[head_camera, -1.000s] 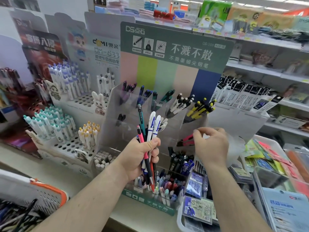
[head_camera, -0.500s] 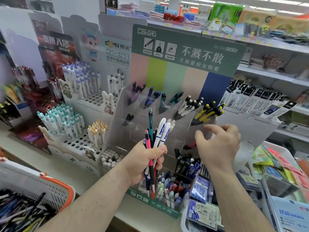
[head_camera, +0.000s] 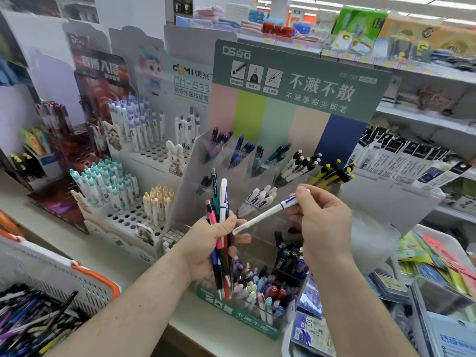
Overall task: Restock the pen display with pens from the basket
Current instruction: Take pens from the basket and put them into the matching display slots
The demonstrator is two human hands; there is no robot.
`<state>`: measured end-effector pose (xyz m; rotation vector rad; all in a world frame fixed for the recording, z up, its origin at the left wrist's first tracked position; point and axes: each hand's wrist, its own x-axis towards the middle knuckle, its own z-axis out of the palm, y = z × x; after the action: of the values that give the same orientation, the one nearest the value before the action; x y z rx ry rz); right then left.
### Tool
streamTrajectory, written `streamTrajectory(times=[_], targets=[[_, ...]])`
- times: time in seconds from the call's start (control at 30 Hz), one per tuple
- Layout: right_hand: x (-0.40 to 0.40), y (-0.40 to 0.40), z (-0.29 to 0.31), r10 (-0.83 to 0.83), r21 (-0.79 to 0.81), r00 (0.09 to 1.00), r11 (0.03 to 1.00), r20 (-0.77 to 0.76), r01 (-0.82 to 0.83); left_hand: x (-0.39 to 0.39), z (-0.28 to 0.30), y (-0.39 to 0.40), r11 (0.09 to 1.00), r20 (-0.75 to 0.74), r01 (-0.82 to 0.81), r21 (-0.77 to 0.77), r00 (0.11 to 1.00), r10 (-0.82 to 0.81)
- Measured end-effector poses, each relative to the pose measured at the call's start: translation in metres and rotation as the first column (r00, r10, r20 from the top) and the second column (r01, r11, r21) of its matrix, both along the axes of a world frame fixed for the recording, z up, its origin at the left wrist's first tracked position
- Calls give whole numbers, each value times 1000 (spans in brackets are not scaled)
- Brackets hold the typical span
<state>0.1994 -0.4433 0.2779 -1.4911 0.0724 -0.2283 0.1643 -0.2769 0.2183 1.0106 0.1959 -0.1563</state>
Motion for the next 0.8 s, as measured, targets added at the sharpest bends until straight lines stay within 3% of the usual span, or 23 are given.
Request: streamTrajectory(times=[0.13,0.3,0.4,0.5,0.6,0.7,0.8], targets=[[4,0,-3,-97,134,994,986,-53,104,3,-2,4,985,40,-67,-160,996,75],[8,2,-5,-16,223,990,974,-144,48,6,4,7,925,31,-91,-370,993,110],[14,5,5,-71,238,996,968,-61,84,8,3,10,928,30,-118,-355,990,137],[25,10,14,-146,130,982,983,120,131,8,-1,15,941,39,-130,-312,988,149],[41,16,10,-154,-126,950,973,274,194,5,-3,18,943,44,-149,-296,985,169],[50,28,1,-74,-399,949,895,308,199,3,-4,19,962,58,-149,-229,984,167],[57,39,-14,25,-572,960,808,277,144,2,-3,17,976,74,-143,-161,985,157]])
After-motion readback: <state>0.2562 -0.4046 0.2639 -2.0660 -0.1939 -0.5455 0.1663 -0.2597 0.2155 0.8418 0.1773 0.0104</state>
